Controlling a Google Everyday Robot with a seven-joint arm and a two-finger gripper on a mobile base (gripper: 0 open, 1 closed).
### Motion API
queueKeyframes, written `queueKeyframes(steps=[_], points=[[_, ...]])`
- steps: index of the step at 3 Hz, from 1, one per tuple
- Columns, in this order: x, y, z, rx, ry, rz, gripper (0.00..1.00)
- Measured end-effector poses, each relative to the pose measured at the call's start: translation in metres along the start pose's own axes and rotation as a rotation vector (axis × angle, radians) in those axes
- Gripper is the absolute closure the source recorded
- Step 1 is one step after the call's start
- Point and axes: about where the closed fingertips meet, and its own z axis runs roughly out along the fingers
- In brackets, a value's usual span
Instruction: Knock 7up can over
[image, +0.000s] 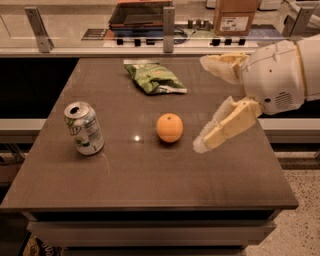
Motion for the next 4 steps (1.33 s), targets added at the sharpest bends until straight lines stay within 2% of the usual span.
queueKeyframes(steps=[1,2,3,4], points=[[-0.011,-0.012,0.021,0.038,-0.059,0.032,0.00],[-0.011,-0.012,0.021,0.038,-0.059,0.032,0.00],[-0.015,-0.015,0.024,0.029,-0.075,0.014,0.00],[-0.020,-0.019,0.049,0.000,-0.108,-0.008,0.00]])
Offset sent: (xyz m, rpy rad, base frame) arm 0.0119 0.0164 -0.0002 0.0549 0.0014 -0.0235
